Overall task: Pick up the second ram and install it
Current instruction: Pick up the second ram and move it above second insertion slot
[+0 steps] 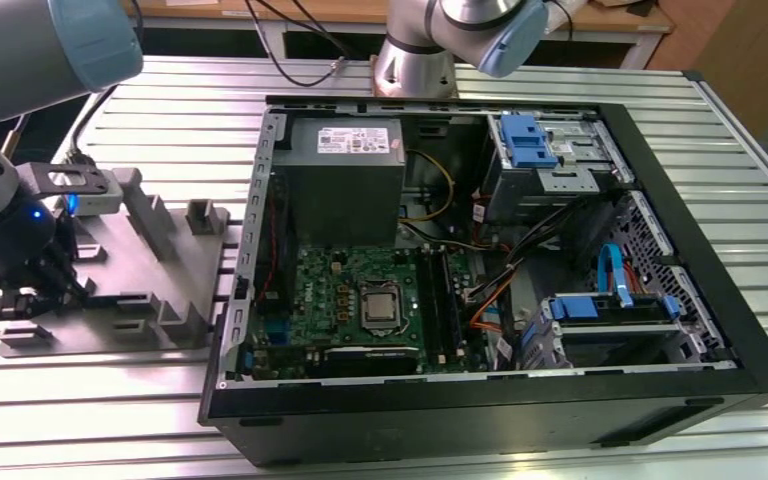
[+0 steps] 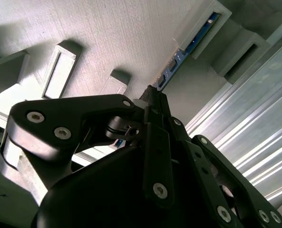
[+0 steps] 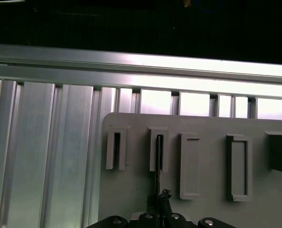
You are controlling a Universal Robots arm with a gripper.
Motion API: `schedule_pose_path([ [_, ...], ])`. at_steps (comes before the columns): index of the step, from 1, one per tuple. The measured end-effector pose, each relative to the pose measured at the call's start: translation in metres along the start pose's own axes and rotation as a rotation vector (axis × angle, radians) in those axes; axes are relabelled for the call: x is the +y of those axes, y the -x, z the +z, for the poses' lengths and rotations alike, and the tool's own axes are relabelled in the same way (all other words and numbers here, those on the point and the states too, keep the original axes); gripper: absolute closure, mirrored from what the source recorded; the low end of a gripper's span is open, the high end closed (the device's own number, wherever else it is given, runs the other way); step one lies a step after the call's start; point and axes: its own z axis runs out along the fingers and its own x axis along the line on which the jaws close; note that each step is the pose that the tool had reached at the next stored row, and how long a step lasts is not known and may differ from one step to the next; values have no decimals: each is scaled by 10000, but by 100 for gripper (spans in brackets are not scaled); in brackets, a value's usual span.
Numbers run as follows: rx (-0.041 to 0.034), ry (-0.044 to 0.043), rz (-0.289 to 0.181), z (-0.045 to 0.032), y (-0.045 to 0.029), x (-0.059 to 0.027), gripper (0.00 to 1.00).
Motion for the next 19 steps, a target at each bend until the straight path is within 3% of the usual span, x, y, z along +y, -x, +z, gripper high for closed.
schedule_pose_path([
  [12, -4, -1, 0, -1, 2, 0, 88],
  [19, -5, -1, 7, -66, 5, 3, 88],
])
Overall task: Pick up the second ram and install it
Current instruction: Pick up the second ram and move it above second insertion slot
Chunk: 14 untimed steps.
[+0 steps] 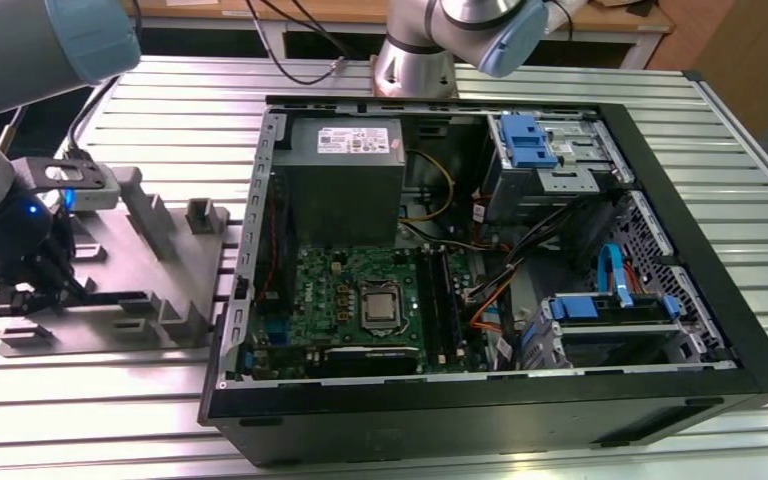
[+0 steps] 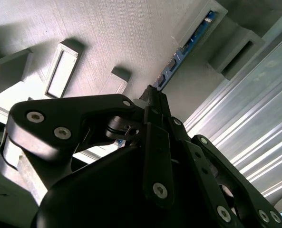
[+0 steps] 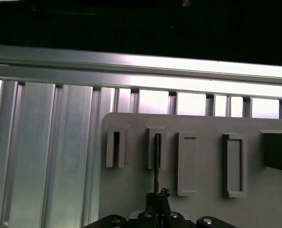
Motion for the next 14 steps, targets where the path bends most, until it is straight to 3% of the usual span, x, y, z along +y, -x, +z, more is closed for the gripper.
schedule_pose_path([
  [6, -1, 0, 31, -5, 0, 0, 88],
  [14, -5, -5, 108, -115, 5, 5, 88],
])
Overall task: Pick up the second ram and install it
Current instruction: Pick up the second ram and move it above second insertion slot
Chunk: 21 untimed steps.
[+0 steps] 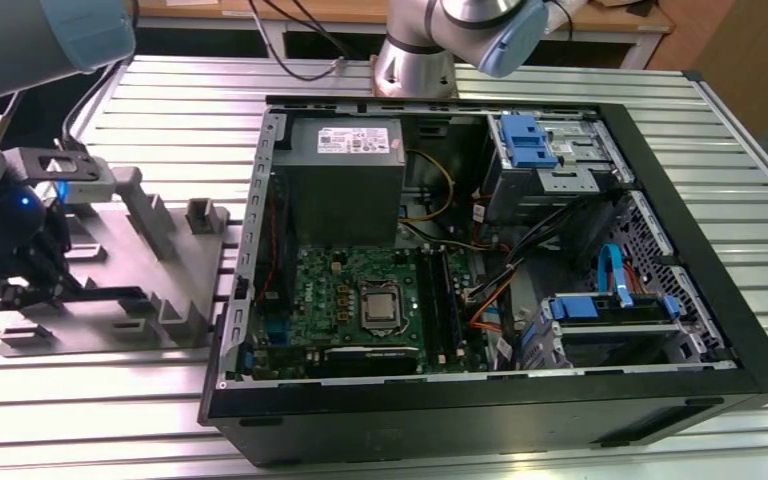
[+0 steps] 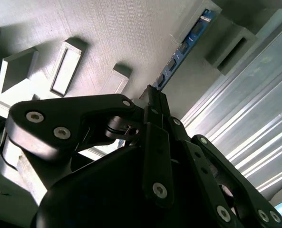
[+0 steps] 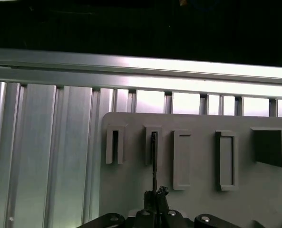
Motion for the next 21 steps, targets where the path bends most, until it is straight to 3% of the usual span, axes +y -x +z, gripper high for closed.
schedule_pose_path([
  [21, -12, -13, 290, -418, 20, 18, 88],
])
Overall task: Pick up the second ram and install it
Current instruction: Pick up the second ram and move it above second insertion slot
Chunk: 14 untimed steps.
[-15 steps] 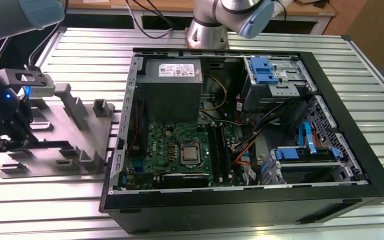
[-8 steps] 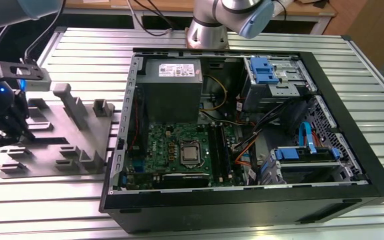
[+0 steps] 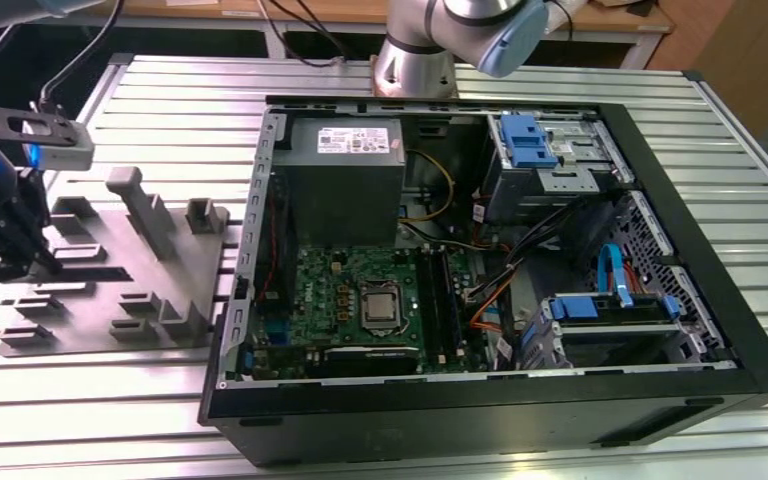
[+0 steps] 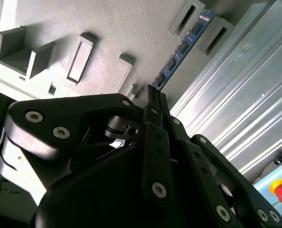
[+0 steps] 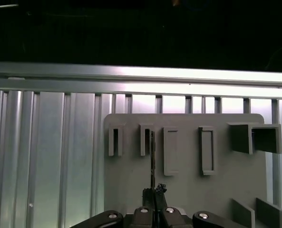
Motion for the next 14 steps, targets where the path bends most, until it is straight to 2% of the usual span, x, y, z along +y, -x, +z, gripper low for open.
schedule_pose_path([
  [14, -4, -4, 89, -265, 13, 12, 88],
])
